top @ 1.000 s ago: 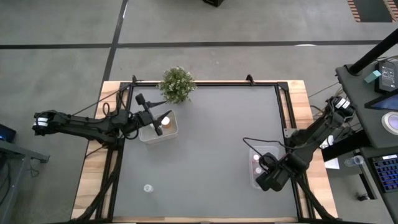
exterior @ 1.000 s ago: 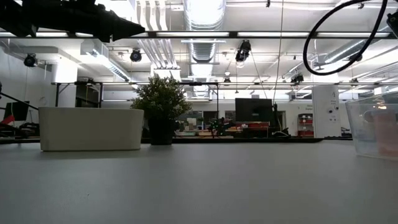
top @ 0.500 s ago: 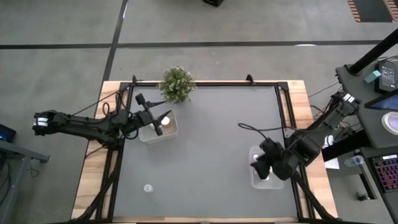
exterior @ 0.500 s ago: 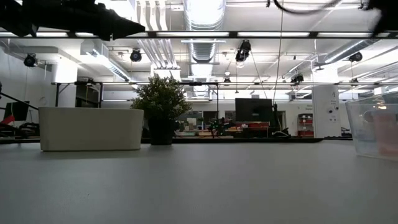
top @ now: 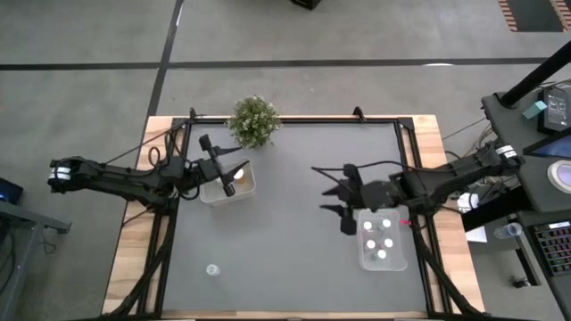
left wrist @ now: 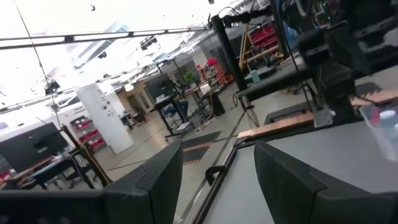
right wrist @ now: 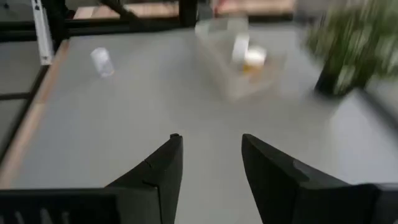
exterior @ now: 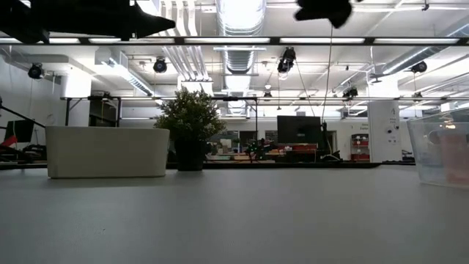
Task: Pick and place medicine bottles into bin by pill shape (circle, oval)
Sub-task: Put the transparent pill bottle into the gray bin
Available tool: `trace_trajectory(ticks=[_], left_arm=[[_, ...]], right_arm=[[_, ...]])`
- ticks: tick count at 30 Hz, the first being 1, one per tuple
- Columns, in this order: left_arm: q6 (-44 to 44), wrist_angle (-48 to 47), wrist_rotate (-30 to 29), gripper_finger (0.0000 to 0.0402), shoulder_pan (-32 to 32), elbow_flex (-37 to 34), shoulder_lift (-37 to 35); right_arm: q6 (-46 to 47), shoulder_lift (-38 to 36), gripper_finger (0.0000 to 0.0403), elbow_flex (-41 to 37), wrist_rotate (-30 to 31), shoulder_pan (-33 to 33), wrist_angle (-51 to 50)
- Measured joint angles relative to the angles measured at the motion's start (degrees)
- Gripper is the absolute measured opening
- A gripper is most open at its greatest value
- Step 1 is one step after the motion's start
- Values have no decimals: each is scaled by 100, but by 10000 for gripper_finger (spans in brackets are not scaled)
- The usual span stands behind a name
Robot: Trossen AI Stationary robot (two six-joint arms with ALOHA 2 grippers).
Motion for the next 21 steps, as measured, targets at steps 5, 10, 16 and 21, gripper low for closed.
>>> trace_trajectory(ticks=[5, 10, 16, 21], left_arm=[[-655, 279, 120, 180, -4, 4, 187], [-1717, 284, 635, 180, -72, 4, 372], [-2984, 245, 776, 180, -462, 119, 685], [-4065, 116, 771, 180, -869, 446, 1058]], right_arm=[[-1771, 23, 144, -506, -622, -381, 1795], [-2737, -29, 143, -1331, -869, -699, 3560], [-2912, -133, 144, -2158, -1845, -1269, 4975], [-2798, -153, 143, -2568, -2525, -1715, 5779]])
